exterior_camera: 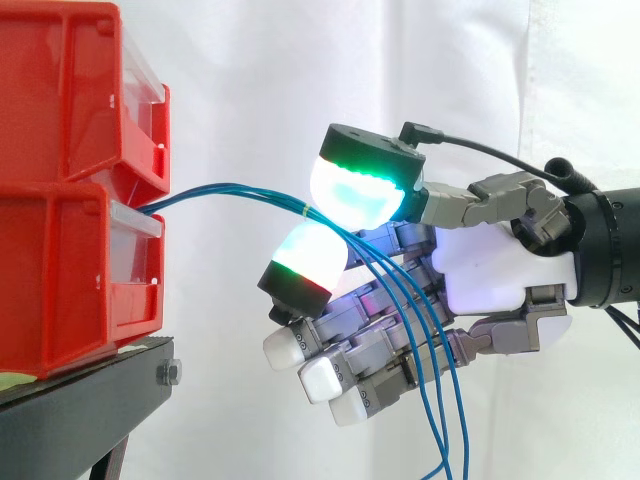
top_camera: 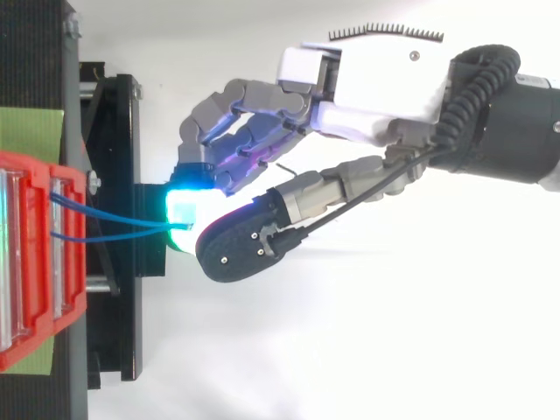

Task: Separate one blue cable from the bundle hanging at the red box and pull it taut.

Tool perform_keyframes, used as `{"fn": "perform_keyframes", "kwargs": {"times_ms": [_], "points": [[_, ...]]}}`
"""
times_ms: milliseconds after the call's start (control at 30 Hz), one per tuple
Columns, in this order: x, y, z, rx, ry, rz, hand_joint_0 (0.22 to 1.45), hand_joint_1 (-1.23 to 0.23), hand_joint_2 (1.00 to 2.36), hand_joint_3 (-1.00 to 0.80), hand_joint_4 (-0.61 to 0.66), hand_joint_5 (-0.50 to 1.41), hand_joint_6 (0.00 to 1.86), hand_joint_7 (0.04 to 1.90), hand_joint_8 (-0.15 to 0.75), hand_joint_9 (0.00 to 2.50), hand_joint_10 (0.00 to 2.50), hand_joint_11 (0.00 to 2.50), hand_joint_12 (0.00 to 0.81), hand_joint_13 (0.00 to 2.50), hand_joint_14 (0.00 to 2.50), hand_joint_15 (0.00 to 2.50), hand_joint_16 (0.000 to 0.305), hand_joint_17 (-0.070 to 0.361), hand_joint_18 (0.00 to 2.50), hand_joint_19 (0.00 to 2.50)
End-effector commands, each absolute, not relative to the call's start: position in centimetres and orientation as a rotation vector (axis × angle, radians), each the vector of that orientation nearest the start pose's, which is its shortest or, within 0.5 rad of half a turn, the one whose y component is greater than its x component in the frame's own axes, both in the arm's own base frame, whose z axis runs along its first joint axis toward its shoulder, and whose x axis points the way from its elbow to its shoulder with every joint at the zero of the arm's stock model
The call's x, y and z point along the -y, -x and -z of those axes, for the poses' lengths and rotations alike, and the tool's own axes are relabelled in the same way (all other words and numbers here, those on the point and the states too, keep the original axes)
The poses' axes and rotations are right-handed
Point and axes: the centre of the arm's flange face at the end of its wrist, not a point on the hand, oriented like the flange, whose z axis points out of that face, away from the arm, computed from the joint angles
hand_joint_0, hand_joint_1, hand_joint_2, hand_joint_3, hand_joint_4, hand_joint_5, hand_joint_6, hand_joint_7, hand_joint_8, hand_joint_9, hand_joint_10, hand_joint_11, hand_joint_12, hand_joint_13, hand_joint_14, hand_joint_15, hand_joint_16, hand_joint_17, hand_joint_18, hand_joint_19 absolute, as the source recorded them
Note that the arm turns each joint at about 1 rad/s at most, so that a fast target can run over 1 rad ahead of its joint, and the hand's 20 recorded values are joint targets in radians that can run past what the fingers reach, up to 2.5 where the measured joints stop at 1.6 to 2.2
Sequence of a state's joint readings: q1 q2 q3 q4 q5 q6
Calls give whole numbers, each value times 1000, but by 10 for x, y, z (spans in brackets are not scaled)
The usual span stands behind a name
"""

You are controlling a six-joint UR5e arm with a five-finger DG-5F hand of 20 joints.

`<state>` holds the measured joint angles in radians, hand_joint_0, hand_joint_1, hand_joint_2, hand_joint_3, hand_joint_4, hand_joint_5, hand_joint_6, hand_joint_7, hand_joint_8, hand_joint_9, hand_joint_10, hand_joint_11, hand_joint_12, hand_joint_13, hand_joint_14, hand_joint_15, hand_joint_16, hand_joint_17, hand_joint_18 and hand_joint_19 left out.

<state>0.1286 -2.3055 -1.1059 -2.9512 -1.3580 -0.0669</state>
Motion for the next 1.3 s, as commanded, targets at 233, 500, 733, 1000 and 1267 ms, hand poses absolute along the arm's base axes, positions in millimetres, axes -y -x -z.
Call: {"fn": "perform_keyframes", "kwargs": {"times_ms": [233, 500, 733, 1000, 1267], "points": [[54, -766, -266, -1233, -1274, -1085, 567, -675, 1000, -500, 220, -188, 913, 921, 383, 959, 14, 900, 381, 1072, 21, 735, 38, 85, 671, 377], [53, -766, -266, -1237, -1270, -1092, 659, -748, 1001, -500, 214, -201, 924, 906, 365, 1006, 7, 1220, 349, 1281, 20, 1251, 36, 82, 723, 463], [54, -766, -266, -1235, -1269, -1092, 671, -748, 1000, -498, 212, -206, 928, 871, 353, 1005, 119, 1388, 326, 1395, 4, 1529, 37, 84, 787, 556], [54, -766, -266, -1235, -1269, -1092, 720, -895, 1000, -500, 211, -218, 936, 842, 342, 907, 753, 1280, 324, 1362, 315, 1578, 38, 85, 863, 643], [54, -766, -266, -1234, -1269, -1093, 557, -693, 1000, -500, 218, -197, 922, 859, 354, 992, 719, 1273, 336, 1378, 392, 1545, 42, 94, 885, 687]]}}
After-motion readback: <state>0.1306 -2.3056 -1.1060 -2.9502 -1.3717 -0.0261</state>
